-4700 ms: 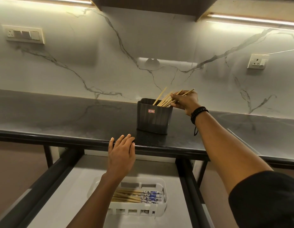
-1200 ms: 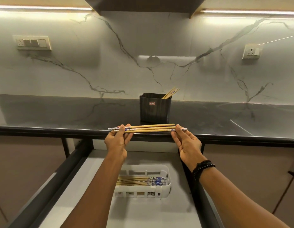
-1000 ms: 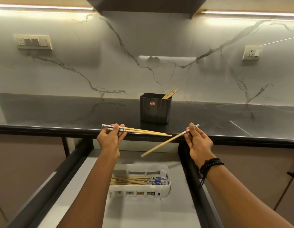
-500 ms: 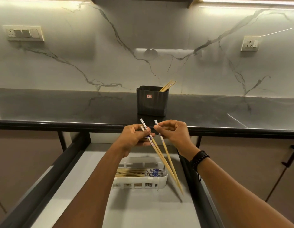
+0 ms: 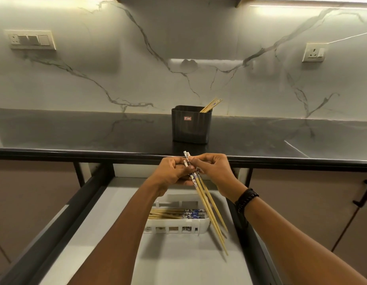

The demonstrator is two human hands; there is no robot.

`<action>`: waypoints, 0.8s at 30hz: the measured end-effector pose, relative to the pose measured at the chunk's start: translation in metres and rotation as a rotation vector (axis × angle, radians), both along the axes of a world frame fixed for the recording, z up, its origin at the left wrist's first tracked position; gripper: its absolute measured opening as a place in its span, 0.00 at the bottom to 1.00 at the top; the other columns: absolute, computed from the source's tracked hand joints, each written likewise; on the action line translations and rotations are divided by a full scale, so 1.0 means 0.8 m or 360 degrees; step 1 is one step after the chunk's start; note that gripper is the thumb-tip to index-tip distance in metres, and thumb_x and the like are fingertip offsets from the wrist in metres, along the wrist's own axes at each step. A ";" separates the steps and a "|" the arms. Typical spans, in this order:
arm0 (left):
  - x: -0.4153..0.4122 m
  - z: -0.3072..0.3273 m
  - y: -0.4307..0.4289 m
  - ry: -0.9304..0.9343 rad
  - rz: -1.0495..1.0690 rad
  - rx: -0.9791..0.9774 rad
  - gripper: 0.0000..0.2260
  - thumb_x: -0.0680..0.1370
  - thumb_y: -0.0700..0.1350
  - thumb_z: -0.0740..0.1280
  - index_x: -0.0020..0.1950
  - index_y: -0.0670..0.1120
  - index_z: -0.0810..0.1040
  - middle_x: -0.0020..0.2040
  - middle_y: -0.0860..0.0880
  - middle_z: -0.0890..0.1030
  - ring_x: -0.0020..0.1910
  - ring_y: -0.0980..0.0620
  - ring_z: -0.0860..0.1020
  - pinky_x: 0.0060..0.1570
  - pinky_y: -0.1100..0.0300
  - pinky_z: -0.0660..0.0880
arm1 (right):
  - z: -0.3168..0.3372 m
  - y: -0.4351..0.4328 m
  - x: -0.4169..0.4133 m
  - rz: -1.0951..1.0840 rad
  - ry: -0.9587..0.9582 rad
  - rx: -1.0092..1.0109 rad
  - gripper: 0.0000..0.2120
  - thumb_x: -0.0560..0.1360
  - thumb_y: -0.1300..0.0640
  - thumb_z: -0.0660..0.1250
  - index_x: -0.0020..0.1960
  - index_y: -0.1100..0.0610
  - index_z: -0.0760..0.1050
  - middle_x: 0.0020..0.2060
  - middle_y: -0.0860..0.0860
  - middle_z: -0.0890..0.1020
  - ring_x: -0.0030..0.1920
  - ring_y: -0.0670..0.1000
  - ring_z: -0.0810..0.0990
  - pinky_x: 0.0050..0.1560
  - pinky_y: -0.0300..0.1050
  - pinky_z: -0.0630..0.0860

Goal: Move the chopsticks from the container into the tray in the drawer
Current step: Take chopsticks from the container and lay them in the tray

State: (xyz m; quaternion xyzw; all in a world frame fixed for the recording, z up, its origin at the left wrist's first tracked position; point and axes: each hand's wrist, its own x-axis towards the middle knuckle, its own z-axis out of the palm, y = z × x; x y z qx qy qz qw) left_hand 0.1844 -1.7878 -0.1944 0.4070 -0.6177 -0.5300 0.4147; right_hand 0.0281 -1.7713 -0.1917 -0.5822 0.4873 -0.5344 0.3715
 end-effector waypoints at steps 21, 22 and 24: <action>0.023 0.002 -0.010 0.0376 0.0309 -0.0112 0.12 0.76 0.41 0.69 0.58 0.40 0.78 0.49 0.41 0.84 0.46 0.47 0.84 0.40 0.59 0.82 | -0.005 0.001 -0.019 0.0686 0.0279 0.0562 0.13 0.79 0.55 0.63 0.56 0.64 0.79 0.48 0.61 0.85 0.43 0.54 0.85 0.47 0.46 0.83; 0.023 0.002 -0.011 0.0396 0.0321 -0.0119 0.13 0.75 0.40 0.69 0.59 0.42 0.77 0.50 0.42 0.84 0.46 0.47 0.84 0.40 0.59 0.82 | -0.005 0.001 -0.019 0.0710 0.0280 0.0577 0.13 0.79 0.55 0.63 0.56 0.64 0.79 0.49 0.62 0.85 0.44 0.55 0.85 0.47 0.46 0.83; 0.023 0.002 -0.012 0.0415 0.0337 -0.0147 0.14 0.75 0.39 0.69 0.60 0.44 0.76 0.50 0.43 0.84 0.46 0.48 0.84 0.39 0.58 0.82 | -0.005 0.001 -0.020 0.0750 0.0288 0.0606 0.13 0.80 0.56 0.62 0.57 0.64 0.79 0.50 0.62 0.85 0.45 0.56 0.85 0.46 0.46 0.83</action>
